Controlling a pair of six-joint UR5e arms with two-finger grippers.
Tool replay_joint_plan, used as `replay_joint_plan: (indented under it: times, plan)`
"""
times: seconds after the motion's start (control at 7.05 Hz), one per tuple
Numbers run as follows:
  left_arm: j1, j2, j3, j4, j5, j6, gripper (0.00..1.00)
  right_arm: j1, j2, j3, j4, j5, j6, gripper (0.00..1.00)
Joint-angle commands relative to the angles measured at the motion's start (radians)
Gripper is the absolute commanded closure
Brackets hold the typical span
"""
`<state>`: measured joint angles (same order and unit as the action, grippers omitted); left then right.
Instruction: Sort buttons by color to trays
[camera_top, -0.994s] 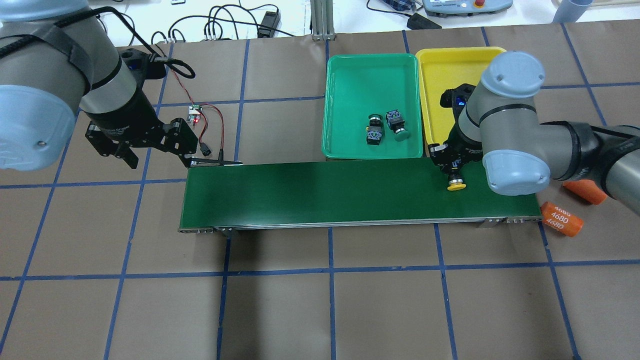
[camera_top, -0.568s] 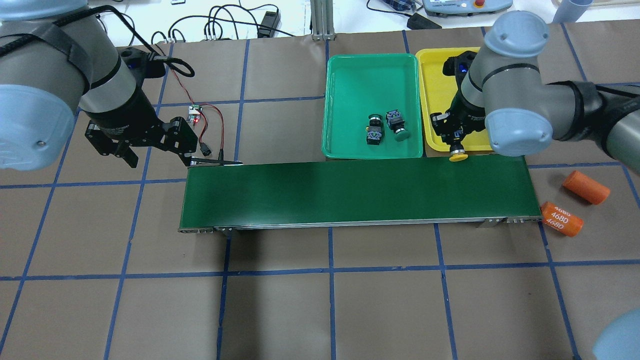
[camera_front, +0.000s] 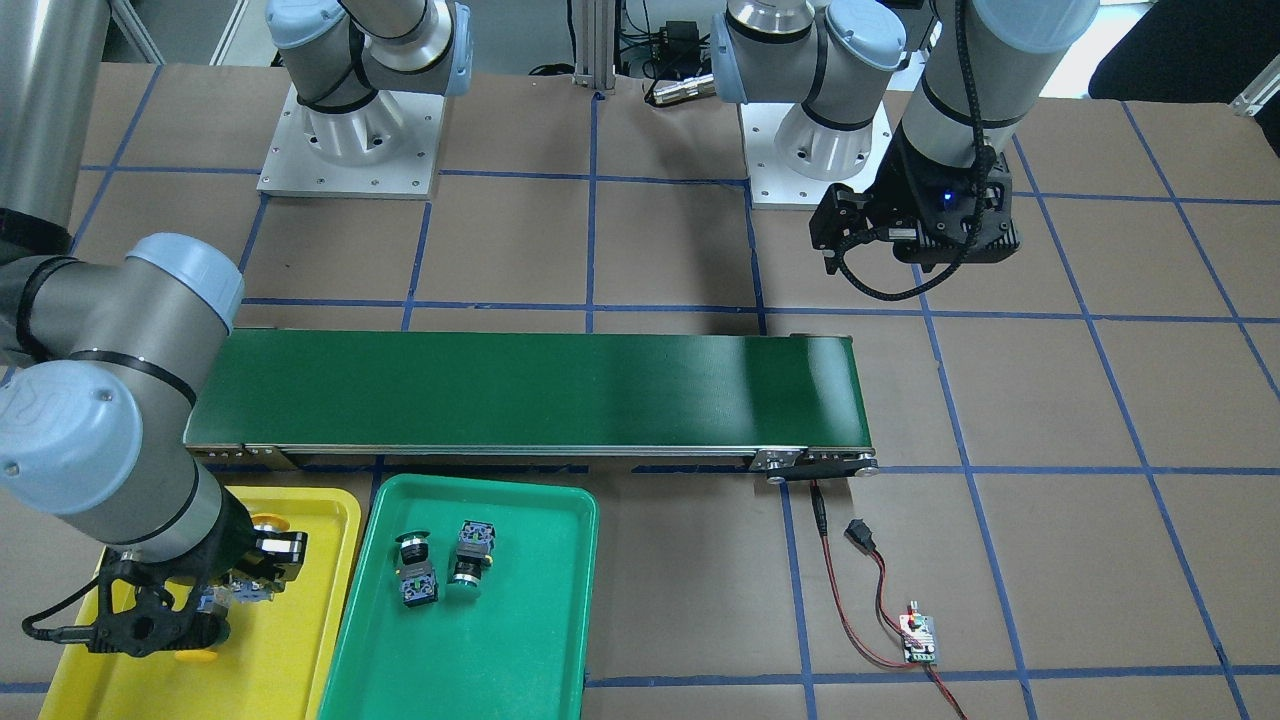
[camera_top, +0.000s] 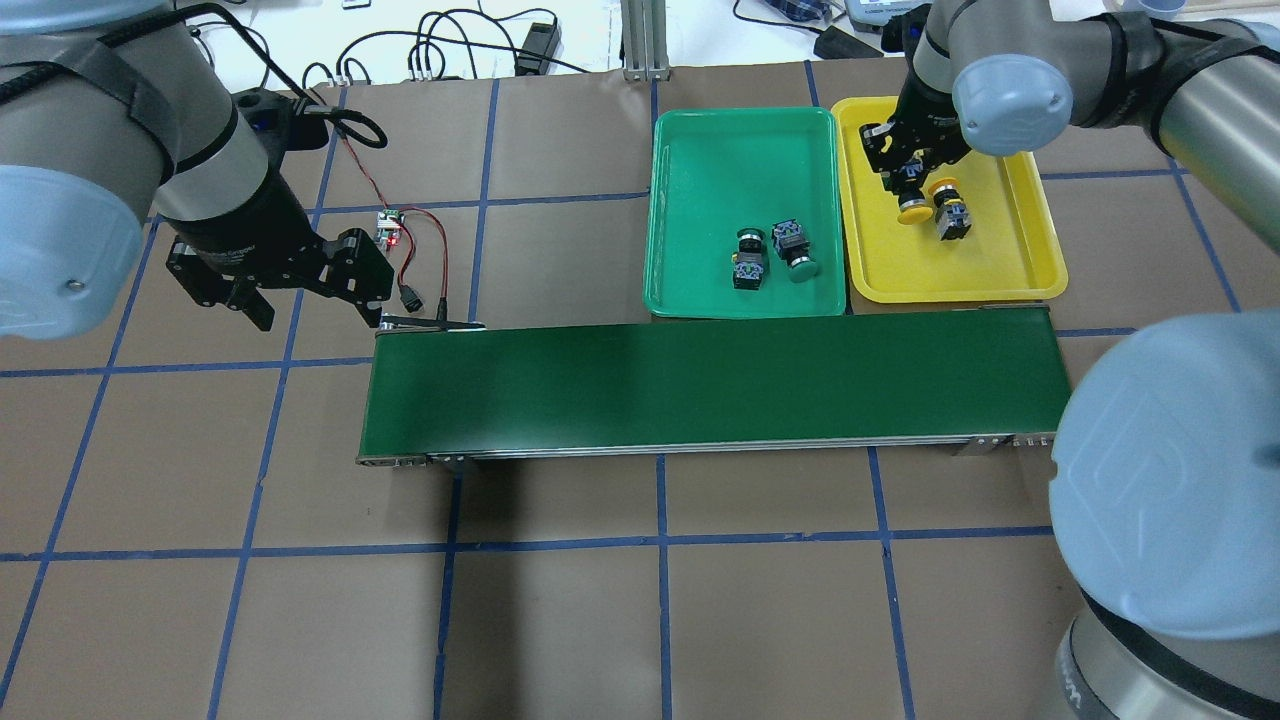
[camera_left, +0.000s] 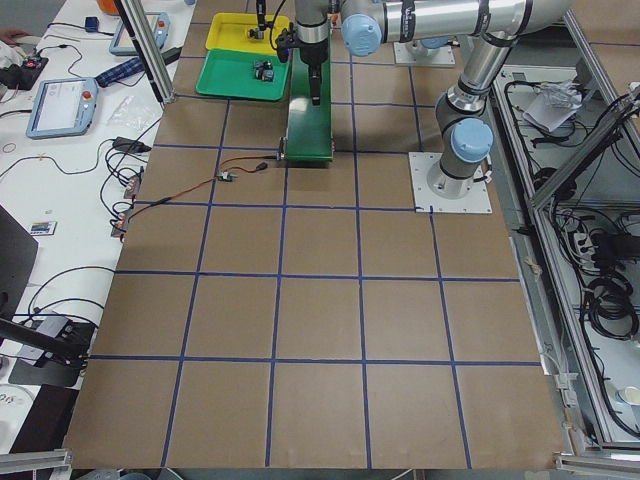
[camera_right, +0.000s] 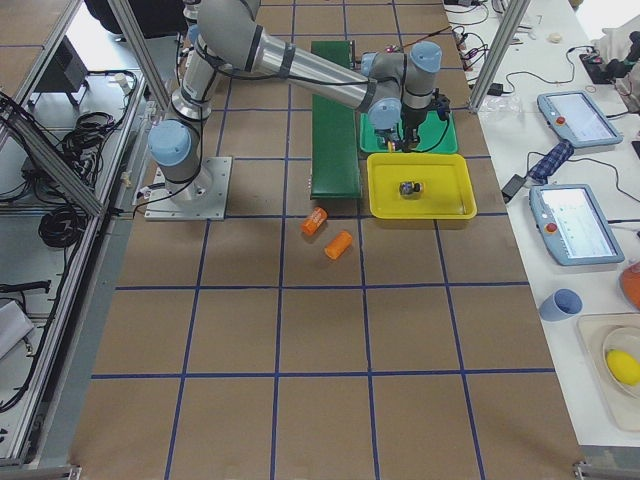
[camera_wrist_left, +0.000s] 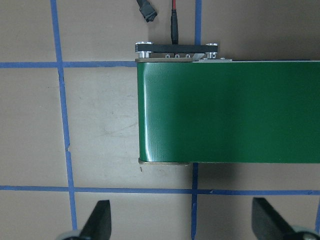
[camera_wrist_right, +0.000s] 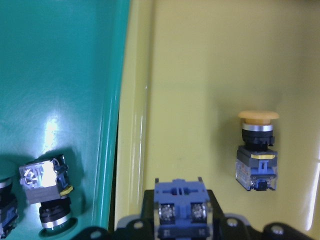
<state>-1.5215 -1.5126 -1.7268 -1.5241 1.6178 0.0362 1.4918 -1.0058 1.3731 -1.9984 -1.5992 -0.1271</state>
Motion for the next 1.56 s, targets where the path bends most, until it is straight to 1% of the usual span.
replay_joint_plan:
  times: [0.0,0.14,0.28,0.43,0.57,0.71,0.85,0.99,1.14,1.28,1.42]
  plan:
    - [0.000,0.038,0.009,-0.001,-0.012,-0.007,0.00,-0.018,0.018,-0.035,0.070,-0.002,0.000,0.24]
    - [0.000,0.051,0.001,0.005,-0.009,-0.001,0.00,-0.021,0.009,-0.036,0.087,-0.002,0.000,0.15]
    - [0.000,0.057,-0.007,0.012,-0.004,-0.001,0.00,-0.022,-0.022,-0.036,0.127,-0.002,0.000,0.11]
    - [0.000,0.057,-0.007,0.031,-0.010,-0.007,0.00,-0.013,-0.098,-0.034,0.220,0.002,0.001,0.10]
    - [0.000,0.055,-0.008,0.045,-0.010,-0.005,0.00,-0.009,-0.191,-0.032,0.339,0.005,0.004,0.10]
    - [0.000,0.057,-0.008,0.045,-0.012,-0.005,0.00,-0.004,-0.286,-0.029,0.425,0.010,0.036,0.09]
    - [0.000,0.049,-0.007,0.047,-0.012,-0.007,0.00,0.023,-0.359,-0.029,0.485,0.012,0.076,0.05]
    - [0.000,0.049,-0.010,0.048,-0.010,-0.004,0.00,0.066,-0.420,-0.025,0.528,0.012,0.136,0.04]
    - [0.000,0.043,-0.008,0.050,-0.009,-0.002,0.00,0.121,-0.491,0.013,0.561,0.005,0.144,0.04]
    - [0.000,0.043,-0.010,0.050,-0.012,-0.005,0.00,0.130,-0.557,0.086,0.550,0.010,0.130,0.02]
    - [-0.002,0.039,-0.010,0.050,-0.010,-0.009,0.00,0.124,-0.583,0.136,0.470,0.012,0.130,0.00]
